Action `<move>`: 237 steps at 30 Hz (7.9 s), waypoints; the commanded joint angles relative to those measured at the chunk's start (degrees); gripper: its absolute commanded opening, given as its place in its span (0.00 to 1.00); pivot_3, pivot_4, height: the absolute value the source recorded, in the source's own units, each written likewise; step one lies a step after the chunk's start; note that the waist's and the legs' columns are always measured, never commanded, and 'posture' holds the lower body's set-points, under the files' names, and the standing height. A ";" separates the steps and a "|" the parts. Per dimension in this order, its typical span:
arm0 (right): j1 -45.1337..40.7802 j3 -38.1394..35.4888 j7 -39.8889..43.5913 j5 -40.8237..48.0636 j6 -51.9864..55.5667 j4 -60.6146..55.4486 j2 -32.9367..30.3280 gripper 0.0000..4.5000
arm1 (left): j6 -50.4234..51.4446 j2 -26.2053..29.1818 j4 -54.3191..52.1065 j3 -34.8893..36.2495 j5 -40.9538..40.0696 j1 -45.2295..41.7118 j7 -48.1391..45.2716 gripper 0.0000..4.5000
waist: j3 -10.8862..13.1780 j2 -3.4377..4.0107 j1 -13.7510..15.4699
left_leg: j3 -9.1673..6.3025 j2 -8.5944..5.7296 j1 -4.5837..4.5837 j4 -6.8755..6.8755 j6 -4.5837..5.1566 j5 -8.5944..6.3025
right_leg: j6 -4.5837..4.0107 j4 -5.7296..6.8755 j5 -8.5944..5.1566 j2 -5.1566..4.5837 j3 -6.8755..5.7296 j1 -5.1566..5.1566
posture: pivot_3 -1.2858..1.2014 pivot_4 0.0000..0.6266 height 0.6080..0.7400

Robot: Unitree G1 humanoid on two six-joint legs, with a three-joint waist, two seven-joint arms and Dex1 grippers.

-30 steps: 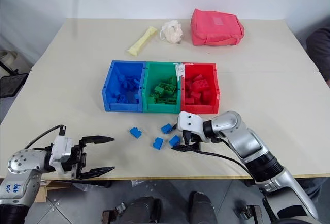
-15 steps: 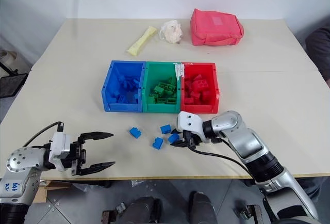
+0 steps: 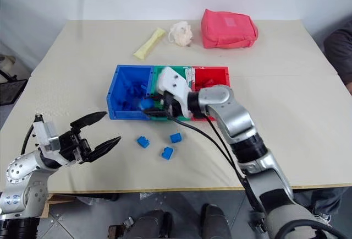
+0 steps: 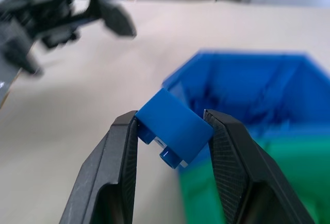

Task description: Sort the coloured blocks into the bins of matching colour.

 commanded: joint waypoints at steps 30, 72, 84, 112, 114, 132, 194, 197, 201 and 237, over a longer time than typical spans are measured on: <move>9.99 -5.24 12.52 2.25 -6.95 -6.00 -12.61 0.98 | 5.16 6.91 -1.38 2.46 -0.24 6.90 -3.22 1.00 | 0.01 0.01 -0.74 | -0.02 0.00 -0.07 -0.04 -0.01 -0.01 | -0.10 0.14 -0.06 -0.08 0.08 -0.17 | 0.52 0.24 1.00; 19.76 10.34 11.73 -4.52 -1.16 -17.85 -16.67 0.98 | 2.53 9.49 0.82 -2.34 3.35 6.07 -13.12 1.00 | 0.03 0.04 0.82 | -0.03 0.13 -0.04 -0.03 -0.07 -0.04 | -0.11 -0.34 -0.06 -0.14 -0.02 0.11 | 0.52 0.24 1.00; 18.72 14.74 13.26 -7.52 -3.26 -13.87 -13.37 0.72 | 2.73 8.45 -2.53 -1.62 2.91 9.34 -10.52 1.00 | 0.02 0.03 0.64 | -0.01 0.14 -0.03 -0.03 -0.06 -0.04 | -0.11 -0.33 -0.06 -0.10 -0.01 0.11 | 0.52 0.24 1.00; 0.24 0.97 1.98 -1.83 -4.69 2.48 2.16 0.36 | 1.87 -1.73 -8.00 4.47 0.95 7.70 5.94 1.00 | 0.02 0.03 -0.31 | -0.03 0.11 -0.01 -0.05 -0.10 -0.04 | -0.11 -0.13 -0.06 -0.06 -0.01 0.02 | 0.52 0.24 1.00; -3.61 0.12 -2.10 -3.24 -8.64 10.40 6.48 0.36 | 2.01 -2.95 -9.10 4.77 0.75 7.97 7.88 1.00 | 0.02 0.03 -0.73 | -0.05 0.02 -0.01 -0.05 -0.08 -0.04 | -0.11 -0.03 -0.06 -0.04 -0.01 0.00 | 0.52 0.24 1.00; -8.84 -4.68 -3.95 -3.75 -17.26 21.20 10.10 0.99 | 1.99 -3.18 -7.27 4.82 -0.21 4.98 9.20 1.00 | 0.02 0.03 -1.01 | -0.05 0.01 -0.05 -0.05 -0.09 -0.03 | -0.18 0.32 -0.10 0.00 0.08 -0.25 | 0.52 0.24 1.00; 17.58 4.05 12.59 -4.13 -3.10 -9.95 -17.49 0.99 | 1.45 5.42 -2.43 -0.67 3.28 9.67 -8.23 1.00 | 0.03 0.03 0.73 | -0.08 0.14 -0.03 0.00 -0.10 -0.06 | -0.15 -0.38 -0.08 -0.15 -0.01 0.17 | 0.52 0.24 1.00; 15.93 6.40 12.92 -6.45 -5.24 -5.98 -15.84 0.96 | 1.62 4.83 -3.85 -0.26 3.21 11.24 -7.53 1.00 | 0.03 0.04 0.59 | -0.07 0.16 -0.03 -0.01 -0.10 -0.06 | -0.14 -0.37 -0.08 -0.14 -0.01 0.16 | 0.52 0.24 1.00; 14.95 7.64 13.74 -7.26 -6.96 -3.80 -14.60 0.72 | 1.63 4.54 -4.77 0.17 3.07 12.47 -6.88 1.00 | 0.03 0.04 0.62 | -0.06 0.18 -0.01 -0.02 -0.11 -0.05 | -0.15 -0.34 -0.08 -0.10 -0.02 0.14 | 0.52 0.24 1.00; -12.27 -1.89 -3.22 -6.39 -20.97 29.90 12.67 0.41 | 6.56 -4.97 -22.20 11.42 -1.84 25.97 16.46 1.00 | 0.03 0.04 -1.14 | -0.09 0.19 -0.02 -0.10 -0.19 -0.08 | -0.29 0.01 -0.16 -0.06 0.06 -0.11 | 0.52 0.24 1.00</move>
